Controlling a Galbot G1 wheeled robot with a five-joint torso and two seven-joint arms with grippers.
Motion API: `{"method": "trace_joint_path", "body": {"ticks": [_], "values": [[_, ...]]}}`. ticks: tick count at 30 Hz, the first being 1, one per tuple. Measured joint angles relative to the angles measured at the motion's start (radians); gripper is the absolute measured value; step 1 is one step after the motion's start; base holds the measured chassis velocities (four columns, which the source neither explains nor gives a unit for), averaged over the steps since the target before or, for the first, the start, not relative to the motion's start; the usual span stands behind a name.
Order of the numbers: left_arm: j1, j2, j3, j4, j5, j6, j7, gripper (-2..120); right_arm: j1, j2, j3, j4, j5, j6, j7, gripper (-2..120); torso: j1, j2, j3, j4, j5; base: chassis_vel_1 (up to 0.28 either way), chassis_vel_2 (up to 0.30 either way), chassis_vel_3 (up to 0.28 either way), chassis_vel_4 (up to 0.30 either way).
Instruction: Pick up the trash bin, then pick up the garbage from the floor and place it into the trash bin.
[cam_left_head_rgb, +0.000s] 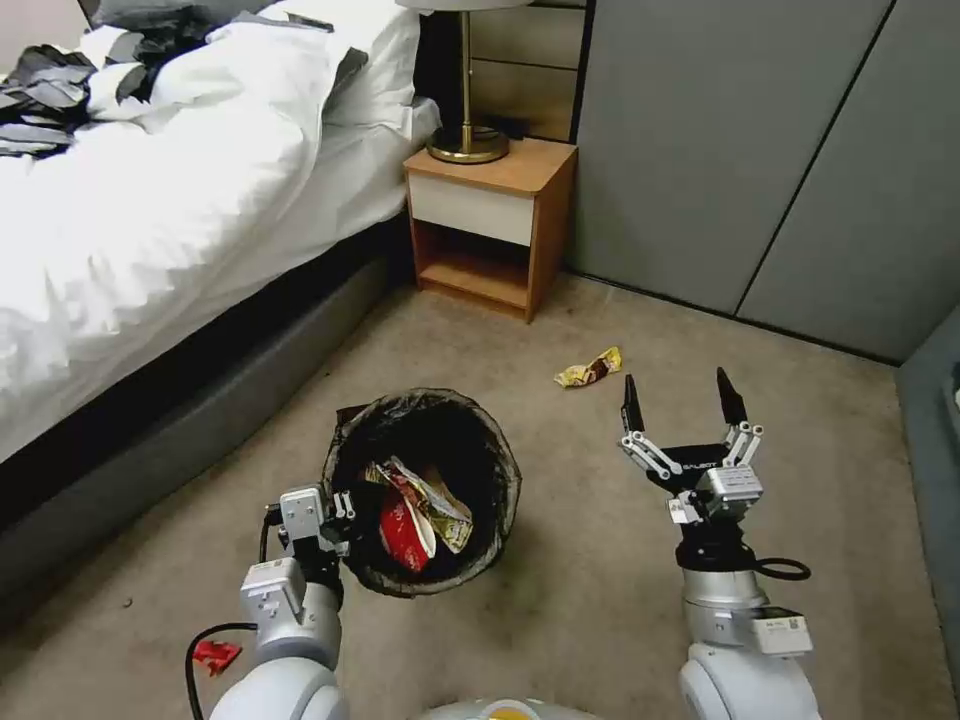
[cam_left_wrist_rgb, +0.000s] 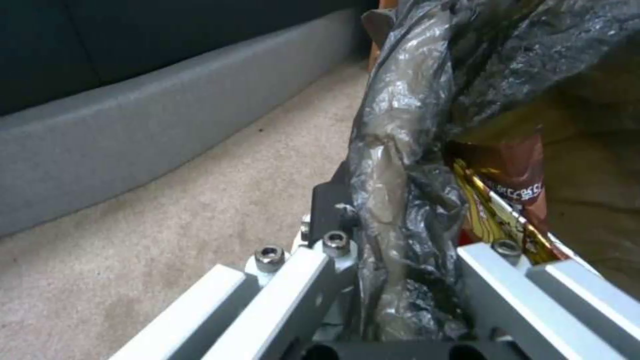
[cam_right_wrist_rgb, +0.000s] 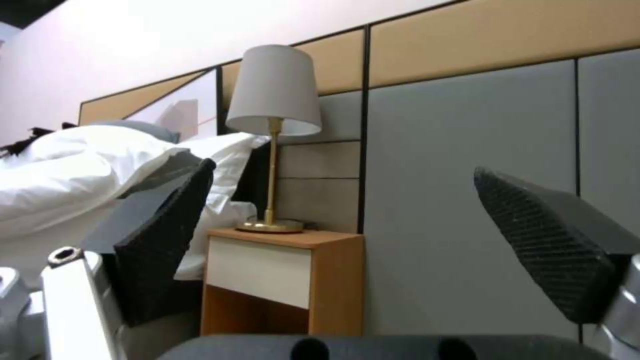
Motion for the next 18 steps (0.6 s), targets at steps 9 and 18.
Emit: {"method": "trace_joint_path", "body": {"ticks": [9,18], "values": [[-0.004,0.001,0.000,0.001,0.000,0.000,0.001,0,0.009,0.002,0.001,-0.011,-0.003,0.001,-0.001,95,0.000,0.000,0.000,0.0000,0.0000,-0.006,0.003,0.003,-0.004],[-0.006,0.002,-0.001,0.002,-0.001,0.001,0.001,0,0.011,0.003,0.001,-0.015,-0.003,0.003,-0.002,95,0.000,0.000,0.000,0.0000,-0.0001,-0.112,0.102,0.114,-0.108]]}}
